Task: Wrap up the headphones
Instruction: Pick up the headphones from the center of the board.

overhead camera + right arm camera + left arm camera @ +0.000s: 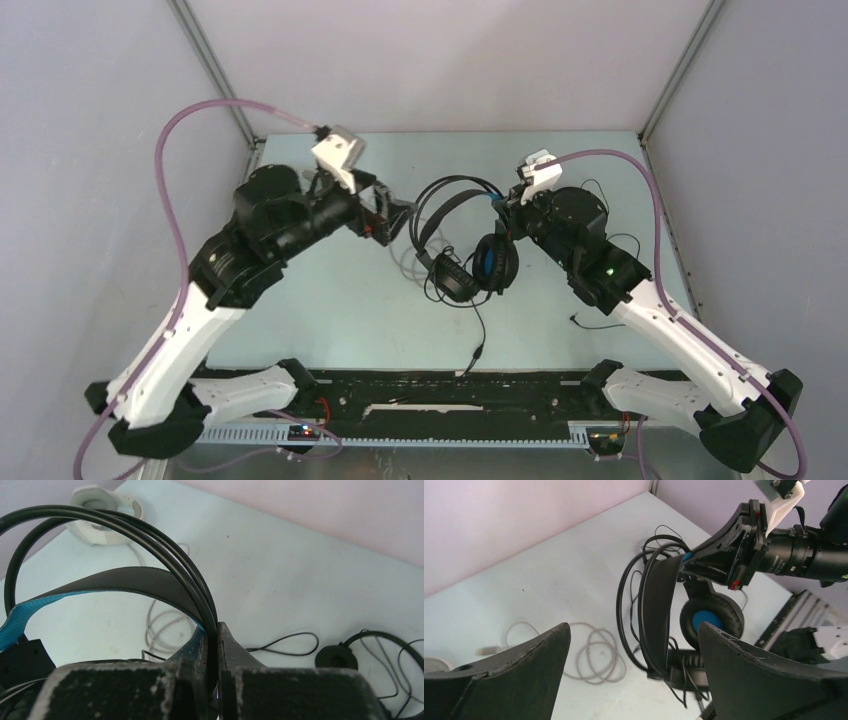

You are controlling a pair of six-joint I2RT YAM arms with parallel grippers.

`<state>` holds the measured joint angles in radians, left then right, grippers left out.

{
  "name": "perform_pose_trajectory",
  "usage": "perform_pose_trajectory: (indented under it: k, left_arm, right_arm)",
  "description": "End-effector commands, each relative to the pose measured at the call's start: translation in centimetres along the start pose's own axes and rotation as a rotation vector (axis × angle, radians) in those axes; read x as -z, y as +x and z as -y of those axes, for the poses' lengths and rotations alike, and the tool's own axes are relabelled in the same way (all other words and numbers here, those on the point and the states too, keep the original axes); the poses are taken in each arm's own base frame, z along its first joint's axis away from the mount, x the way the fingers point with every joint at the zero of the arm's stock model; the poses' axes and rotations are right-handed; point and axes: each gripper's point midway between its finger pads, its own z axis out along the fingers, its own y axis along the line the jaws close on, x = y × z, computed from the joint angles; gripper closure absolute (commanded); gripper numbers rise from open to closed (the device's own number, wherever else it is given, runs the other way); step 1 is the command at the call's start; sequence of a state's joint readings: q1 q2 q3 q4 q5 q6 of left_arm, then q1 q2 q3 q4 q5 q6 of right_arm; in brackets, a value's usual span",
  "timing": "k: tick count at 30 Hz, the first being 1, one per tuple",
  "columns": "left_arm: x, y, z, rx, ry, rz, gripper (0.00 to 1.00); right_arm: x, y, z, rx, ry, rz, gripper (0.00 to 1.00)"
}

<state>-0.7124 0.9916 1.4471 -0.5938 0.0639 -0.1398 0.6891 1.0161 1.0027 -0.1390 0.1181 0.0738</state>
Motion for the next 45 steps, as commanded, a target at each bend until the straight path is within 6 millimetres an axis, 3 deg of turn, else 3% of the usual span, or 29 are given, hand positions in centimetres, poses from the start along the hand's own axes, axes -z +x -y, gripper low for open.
perform_pose_trajectory:
  k: [1,7,12,18,23,30,32,35,38,43,45]
  left_arm:
    - [-1.8,-0.6,-0.8,-0.217,-0.113,-0.080,0.00]
    - [-5.7,1.6,0.2,-0.416,-0.160,-0.221,0.00]
    - [-7.9,3.7,0.4,-0.477,-0.199,-0.272,0.00]
    - [-9.5,5.1,-0.7,-0.514,-0.268,-0.312,0.00]
    - [-10.9,6.8,0.3,-0.523,-0.206,-0.358,0.00]
    - [-12.1,7.7,0.9,-0.503,-0.179,-0.357,0.01]
    - [-12.3,8.0,0.7,-0.504,-0.190,-0.362,0.11]
    - [-12.4,8.1,0.2,-0.501,-0.227,-0.369,0.46]
    - [-12.0,8.2,-0.1,-0.489,-0.242,-0.367,0.66]
    - [-11.1,7.9,-0.9,-0.466,-0.292,-0.341,0.99]
    - [-10.6,7.4,-1.6,-0.449,-0.322,-0.320,1.00]
  right_arm:
    - [0.7,-1.3,-1.1,-0.130,-0.036,0.020,1.00]
    - [0.9,-0.9,-1.5,-0.184,-0.047,0.001,1.00]
    - [0.8,-0.5,-1.8,-0.200,-0.055,-0.018,1.00]
    - [0.8,-0.5,-2.3,-0.212,-0.080,-0.022,1.00]
    - [0.7,-0.4,-2.3,-0.215,-0.076,-0.025,1.00]
    - [0.5,-0.3,-2.5,-0.216,-0.087,-0.029,1.00]
    - [0.5,-0.3,-2.7,-0.214,-0.098,-0.030,1.00]
    - [0.6,-0.3,-2.8,-0.210,-0.106,-0.031,1.00]
    - [0.8,-0.3,-2.8,-0.211,-0.106,-0.032,1.00]
    - [1.2,-1.0,-2.8,-0.229,-0.108,-0.008,0.77]
    - [1.6,-1.5,-3.4,-0.241,-0.146,0.001,0.64]
